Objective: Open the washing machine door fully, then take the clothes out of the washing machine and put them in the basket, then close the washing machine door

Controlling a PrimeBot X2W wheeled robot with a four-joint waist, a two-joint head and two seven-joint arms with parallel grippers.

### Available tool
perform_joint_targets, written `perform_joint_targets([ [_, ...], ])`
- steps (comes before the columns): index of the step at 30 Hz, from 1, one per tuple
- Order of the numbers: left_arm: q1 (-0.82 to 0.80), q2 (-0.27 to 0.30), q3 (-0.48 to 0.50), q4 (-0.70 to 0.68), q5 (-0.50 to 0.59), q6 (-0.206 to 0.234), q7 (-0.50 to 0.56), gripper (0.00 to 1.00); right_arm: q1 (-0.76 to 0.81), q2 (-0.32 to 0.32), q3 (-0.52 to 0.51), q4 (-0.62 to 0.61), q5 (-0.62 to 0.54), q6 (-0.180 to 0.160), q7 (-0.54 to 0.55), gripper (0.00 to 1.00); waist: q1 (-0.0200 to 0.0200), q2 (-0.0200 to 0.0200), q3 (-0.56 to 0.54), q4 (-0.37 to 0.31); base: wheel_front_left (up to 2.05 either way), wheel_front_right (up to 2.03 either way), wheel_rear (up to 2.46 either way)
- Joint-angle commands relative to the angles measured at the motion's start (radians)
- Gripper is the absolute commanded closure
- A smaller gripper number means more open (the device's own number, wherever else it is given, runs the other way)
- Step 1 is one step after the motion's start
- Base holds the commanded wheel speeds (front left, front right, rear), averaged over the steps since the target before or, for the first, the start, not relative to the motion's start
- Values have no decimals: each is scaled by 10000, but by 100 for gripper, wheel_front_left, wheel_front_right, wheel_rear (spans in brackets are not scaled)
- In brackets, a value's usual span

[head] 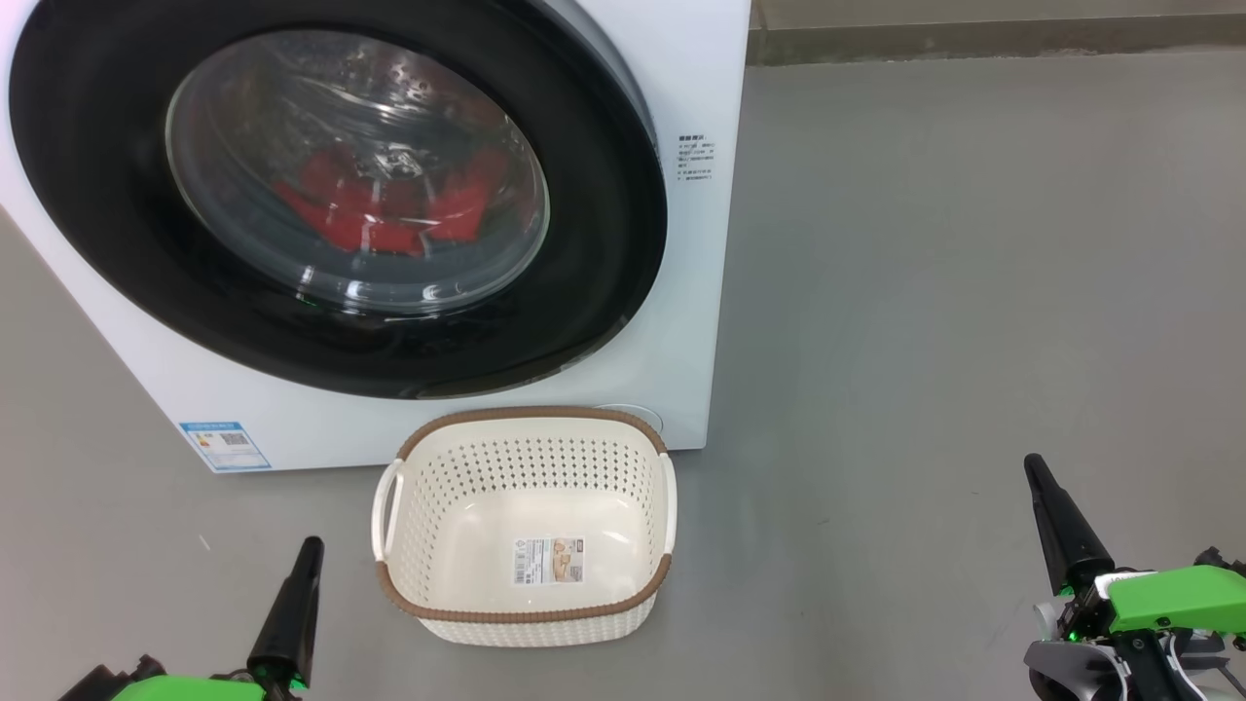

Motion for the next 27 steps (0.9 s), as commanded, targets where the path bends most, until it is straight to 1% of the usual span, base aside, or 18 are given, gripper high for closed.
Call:
perform_joint_targets([
  [1, -393, 110, 352, -278, -74, -71, 29, 100, -432, -118, 190, -292, 1, 6, 56, 100, 0, 0, 0, 0, 0, 0, 0],
  [2, -393, 110, 352, -278, -74, -71, 29, 100, -432, -118, 190, -292, 1, 6, 56, 100, 0, 0, 0, 0, 0, 0, 0],
  [3, -393, 110, 352, -278, -74, -71, 29, 0, -432, -118, 190, -292, 1, 6, 56, 0, 0, 0, 0, 0, 0, 0, 0],
  [4, 15, -6, -12, 52, 2, 0, -2, 0, 12, 15, 6, 58, 0, 2, -6, 0, 0, 0, 0, 0, 0, 0, 0],
  [6, 156, -59, -40, 291, 3, 4, -3, 0, 156, 109, 29, 308, 0, 0, -14, 0, 0, 0, 0, 0, 0, 0, 0],
  [9, 159, -50, -67, 212, 67, 2, -85, 0, 176, 104, 81, 237, -25, 0, -94, 0, 3, 0, 14, 0, 0, 0, 0],
  [13, 174, -14, -130, 127, 181, 0, -209, 0, 213, 89, 158, 179, -169, 0, -218, 0, 23, 0, -6, 9, 0, 0, 0],
  [17, 198, 31, -158, 38, 416, -3, -328, 0, 250, 75, 218, 126, -421, 1, -336, 0, 2, 0, 23, 13, 0, 0, 0],
  [21, 215, 46, -164, -38, 821, -5, -447, 0, 262, 62, 287, 93, -745, 1, -454, 0, 1, 0, 48, 15, 0, 0, 0],
  [27, 232, 42, -140, -149, 1712, -9, -625, 0, 271, 19, 379, 52, -1404, 1, -630, 0, 1, 0, 86, 19, 0, 0, 0],
])
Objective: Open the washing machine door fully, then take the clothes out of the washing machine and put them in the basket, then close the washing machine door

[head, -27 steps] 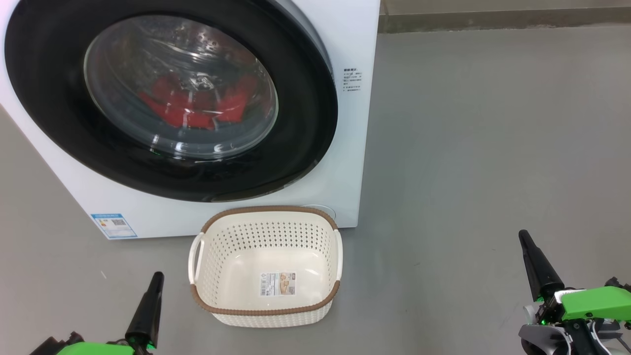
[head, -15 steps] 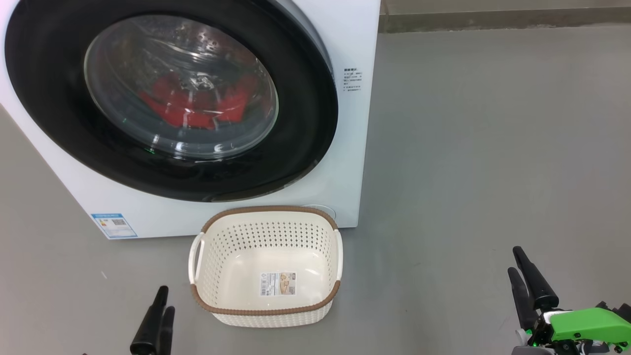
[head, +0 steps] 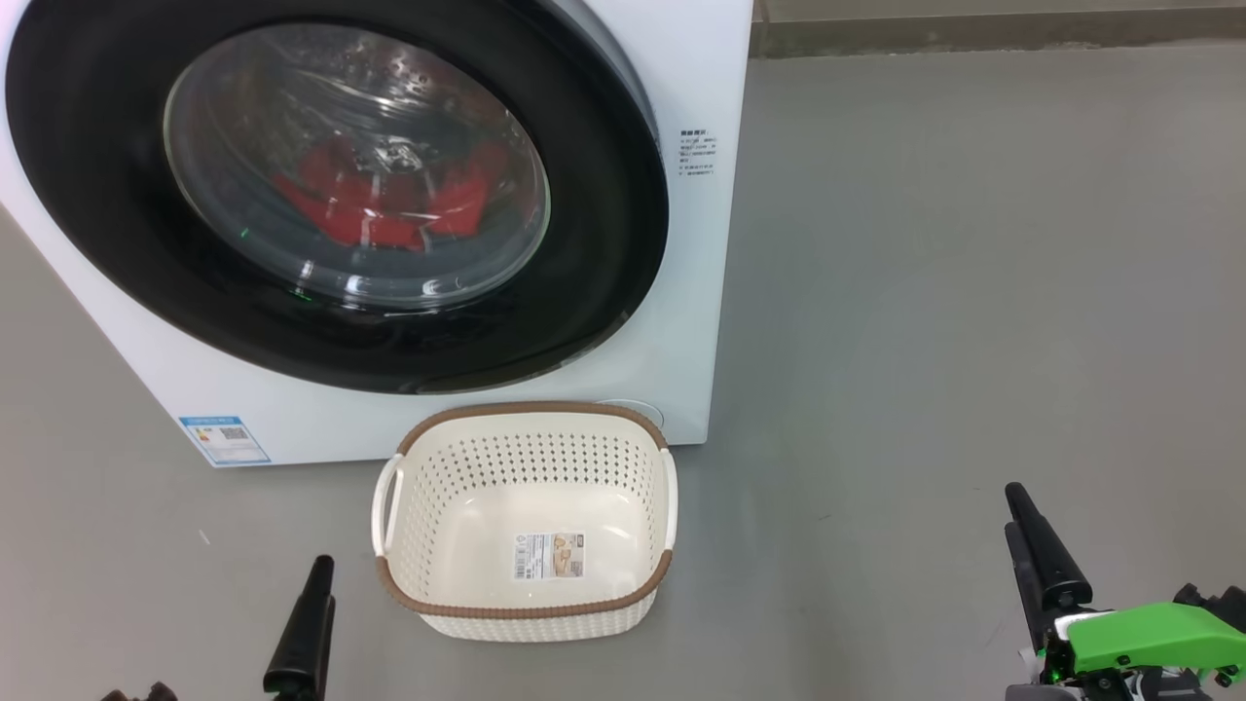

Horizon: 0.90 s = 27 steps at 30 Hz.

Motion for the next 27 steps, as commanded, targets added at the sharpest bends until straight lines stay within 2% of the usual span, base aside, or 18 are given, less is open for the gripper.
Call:
perform_joint_targets([
  [1, -196, 158, 64, -369, 414, -21, -110, 0, -184, -161, 83, -315, -296, 1, -105, 0, -2, 0, 13, 1, 0, 0, 0],
  [15, -133, 127, 56, -795, 2839, -22, -526, 0, -169, -264, 363, -423, -2343, 2, -517, 0, -2, 0, 122, 16, 0, 0, 0],
  [27, -69, 127, -67, -1043, 4451, 68, -852, 0, -146, -328, 548, -491, -3780, 2, -840, 0, -2, 0, 193, 33, 0, 0, 0],
])
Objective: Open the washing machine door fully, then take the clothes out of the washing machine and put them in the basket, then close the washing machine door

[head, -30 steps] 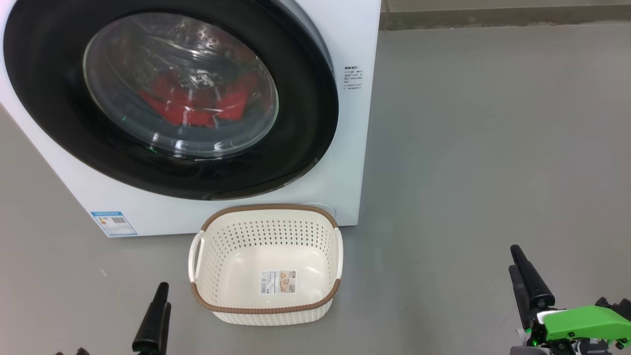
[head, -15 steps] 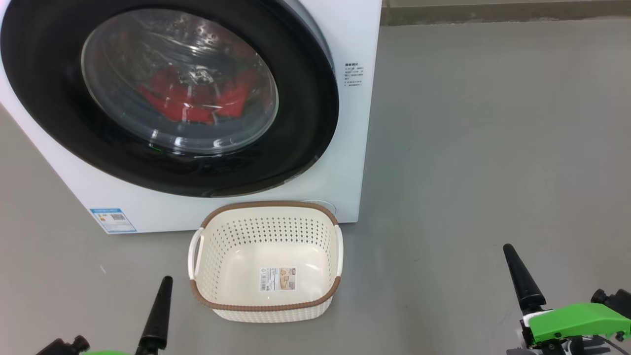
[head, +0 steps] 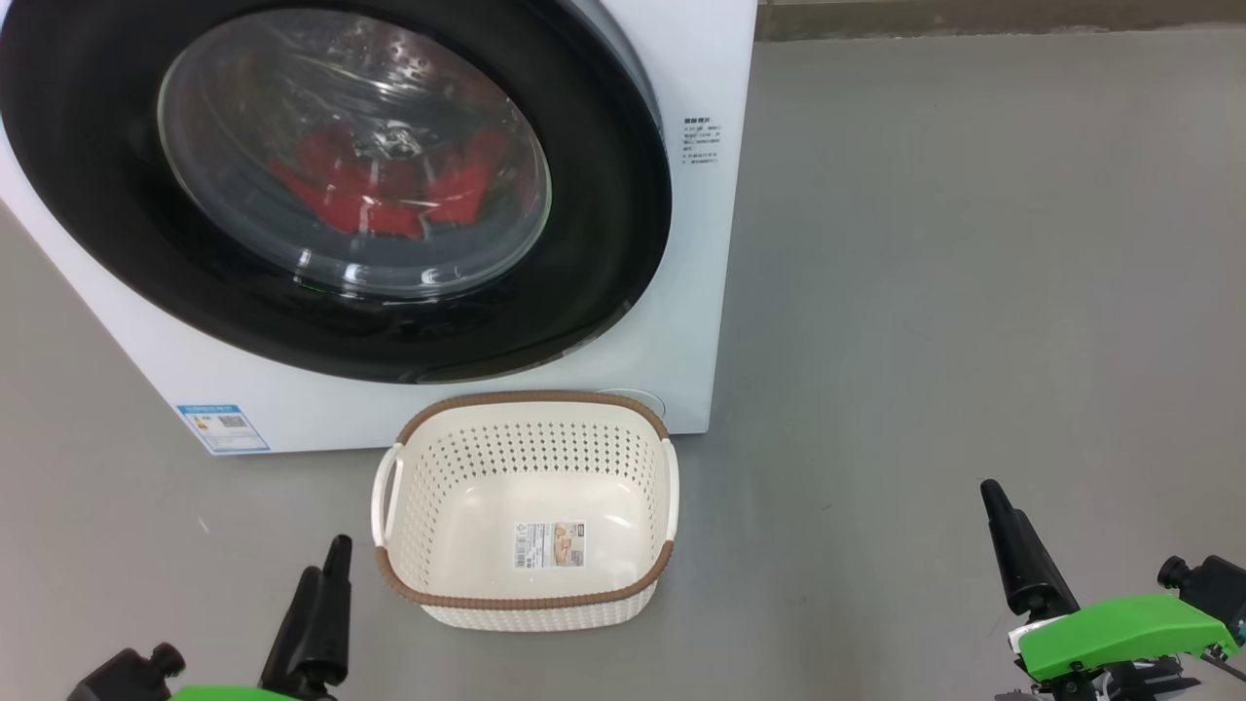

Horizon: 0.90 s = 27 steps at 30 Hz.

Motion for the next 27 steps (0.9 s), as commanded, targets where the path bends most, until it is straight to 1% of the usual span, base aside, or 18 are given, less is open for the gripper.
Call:
perform_joint_targets([
  [1, -81, 132, 92, -365, 349, 59, -117, 0, -143, -174, 106, -320, -316, 2, -118, 0, -1, 0, 6, 1, 0, 0, 0],
  [27, 101, 221, -265, -883, 3858, 292, -920, 0, -7, -298, 586, -471, -3196, 4, -912, 0, -1, 0, 74, -10, 0, 0, 0],
])
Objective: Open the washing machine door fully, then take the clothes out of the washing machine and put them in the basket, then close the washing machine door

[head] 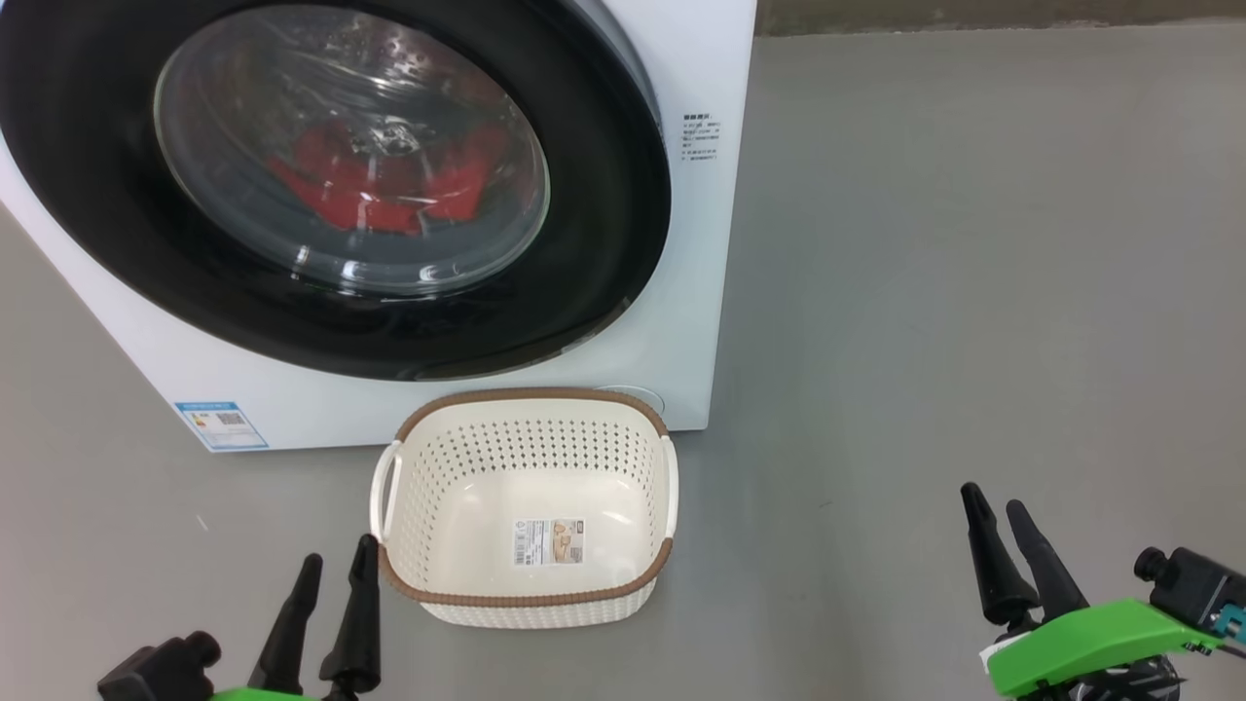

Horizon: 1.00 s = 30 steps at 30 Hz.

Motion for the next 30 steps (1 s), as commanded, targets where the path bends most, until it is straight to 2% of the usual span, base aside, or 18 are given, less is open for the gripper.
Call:
perform_joint_targets([
  [1, -103, 161, 152, -357, 386, 56, -157, 0, -101, -148, 185, -291, -363, 4, -146, 0, -1, 0, 7, 5, 0, 0, 0],
  [30, 25, 204, 18, -526, 3730, 86, -989, 0, 142, -146, 132, -545, -3149, 5, -968, 0, -1, 0, 205, 22, 0, 0, 0],
])
